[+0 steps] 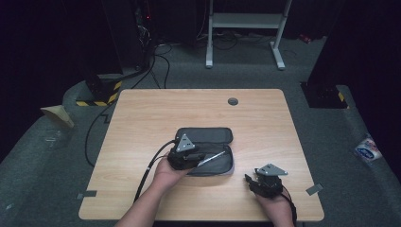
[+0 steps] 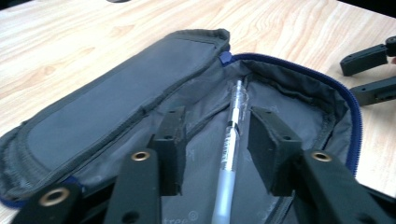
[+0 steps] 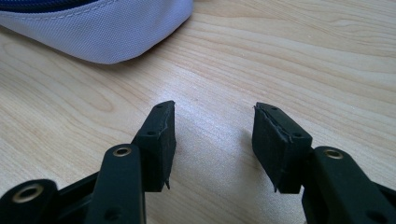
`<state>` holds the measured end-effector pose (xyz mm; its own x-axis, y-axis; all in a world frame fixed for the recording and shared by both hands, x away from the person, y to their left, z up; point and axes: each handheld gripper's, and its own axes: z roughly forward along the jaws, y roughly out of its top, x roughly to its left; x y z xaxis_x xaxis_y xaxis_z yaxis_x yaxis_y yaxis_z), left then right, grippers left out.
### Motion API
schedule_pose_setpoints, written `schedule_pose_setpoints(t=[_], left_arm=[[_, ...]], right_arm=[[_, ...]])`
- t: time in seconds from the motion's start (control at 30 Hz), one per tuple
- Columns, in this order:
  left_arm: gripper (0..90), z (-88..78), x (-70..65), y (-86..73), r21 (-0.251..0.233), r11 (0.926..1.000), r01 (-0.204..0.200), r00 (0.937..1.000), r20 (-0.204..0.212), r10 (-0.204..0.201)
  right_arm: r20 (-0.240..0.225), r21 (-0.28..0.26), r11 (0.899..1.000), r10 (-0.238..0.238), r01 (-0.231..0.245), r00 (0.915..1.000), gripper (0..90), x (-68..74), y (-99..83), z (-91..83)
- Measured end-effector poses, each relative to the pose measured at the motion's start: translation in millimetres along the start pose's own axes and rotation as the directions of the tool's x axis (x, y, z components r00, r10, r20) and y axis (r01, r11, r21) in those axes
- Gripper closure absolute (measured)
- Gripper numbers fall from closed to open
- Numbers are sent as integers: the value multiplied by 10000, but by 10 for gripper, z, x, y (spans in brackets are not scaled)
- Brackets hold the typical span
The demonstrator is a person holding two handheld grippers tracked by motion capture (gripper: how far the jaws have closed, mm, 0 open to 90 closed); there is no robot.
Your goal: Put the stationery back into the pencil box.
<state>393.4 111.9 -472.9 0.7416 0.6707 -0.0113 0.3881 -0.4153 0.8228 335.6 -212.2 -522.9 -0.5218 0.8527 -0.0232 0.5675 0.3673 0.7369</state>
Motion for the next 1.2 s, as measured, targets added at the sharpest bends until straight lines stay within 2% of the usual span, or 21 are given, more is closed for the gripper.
schedule_pose_setpoints(t=[0.23,0.33,0.47,0.63,0.7,0.8,0.93,1.2], left_arm=[[455,-63,43,-17,-184,9996,214,9990,-383,-221],[409,-99,65,-13,-300,9978,583,9980,-209,-590],[331,-164,95,-12,-518,9948,879,9960,-91,-884],[221,-227,137,-36,-479,9947,907,9948,-417,-927],[156,-241,157,-50,-370,9952,910,9937,-627,-931],[107,-267,185,-79,-243,9951,961,9915,-853,-979],[75,-331,241,-141,-306,9926,1177,9878,-985,-1202],[73,-503,378,-283,-434,9888,1427,9800,-1337,-1473]], right_arm=[[8,-1,10000,4,-4,10000,489,1,0,0],[5,0,10000,7,-7,10000,489,1,0,0],[12,-1,10000,6,-6,10000,490,1,0,0],[19,3,10000,21,-21,10000,489,3,1,0],[22,1,10000,19,-19,10000,489,3,1,1],[23,4,10000,34,-34,10000,489,4,1,1],[24,4,10000,29,-29,10000,489,4,1,1],[23,2,10000,31,-31,10000,490,4,1,1]])
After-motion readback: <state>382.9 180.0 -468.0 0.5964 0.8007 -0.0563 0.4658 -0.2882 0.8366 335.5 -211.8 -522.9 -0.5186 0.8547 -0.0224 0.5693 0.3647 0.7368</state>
